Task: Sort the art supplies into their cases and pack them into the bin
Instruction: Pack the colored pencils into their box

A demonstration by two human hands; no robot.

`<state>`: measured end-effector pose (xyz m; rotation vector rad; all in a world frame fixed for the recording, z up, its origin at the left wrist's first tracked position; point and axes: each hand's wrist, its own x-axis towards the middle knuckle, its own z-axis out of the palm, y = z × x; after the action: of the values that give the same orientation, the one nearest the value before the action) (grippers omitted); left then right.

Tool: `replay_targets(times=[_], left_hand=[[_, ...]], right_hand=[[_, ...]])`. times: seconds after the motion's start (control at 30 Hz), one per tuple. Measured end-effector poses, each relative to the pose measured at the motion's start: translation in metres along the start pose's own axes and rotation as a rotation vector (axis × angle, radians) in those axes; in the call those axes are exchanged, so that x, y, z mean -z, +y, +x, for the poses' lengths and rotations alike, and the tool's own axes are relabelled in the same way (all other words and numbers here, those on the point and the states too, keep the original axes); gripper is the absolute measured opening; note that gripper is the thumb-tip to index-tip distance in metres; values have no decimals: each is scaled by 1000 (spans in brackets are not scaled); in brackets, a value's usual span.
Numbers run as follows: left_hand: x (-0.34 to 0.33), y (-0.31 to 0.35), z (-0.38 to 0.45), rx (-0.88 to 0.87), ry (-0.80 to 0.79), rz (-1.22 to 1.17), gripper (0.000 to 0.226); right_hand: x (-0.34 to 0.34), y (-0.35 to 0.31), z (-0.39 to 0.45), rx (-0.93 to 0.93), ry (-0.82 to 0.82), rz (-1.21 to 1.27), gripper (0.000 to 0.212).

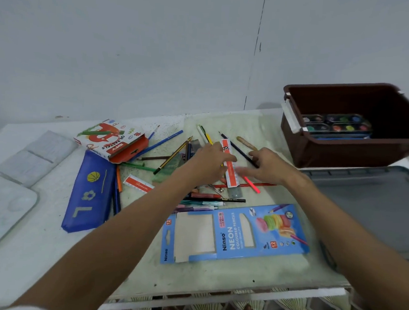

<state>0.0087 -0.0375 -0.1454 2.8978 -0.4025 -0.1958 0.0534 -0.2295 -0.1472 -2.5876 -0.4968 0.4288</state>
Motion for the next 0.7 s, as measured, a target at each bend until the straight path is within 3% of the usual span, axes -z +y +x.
replay_targets(times=[0.1, 0.2, 0.37, 0.53, 0.7], left_hand=[[-3, 1, -3, -39, -40, 174, 45], [3, -3, -7, -7, -37, 108, 43], [4, -10, -15, 67, -27, 96, 38], [3, -3, -25, 81, 97, 33, 34], [-2, 12, -37, 45, -32, -21, 20]], right_hand=[[2, 0, -3, 34, -77, -51, 49], [5, 1, -4, 32, -79, -10, 56], [7, 5, -1, 12, -64, -73, 31], [4, -5, 4, -7, -19, -152, 30], [7, -4, 7, -23, -53, -79, 15]])
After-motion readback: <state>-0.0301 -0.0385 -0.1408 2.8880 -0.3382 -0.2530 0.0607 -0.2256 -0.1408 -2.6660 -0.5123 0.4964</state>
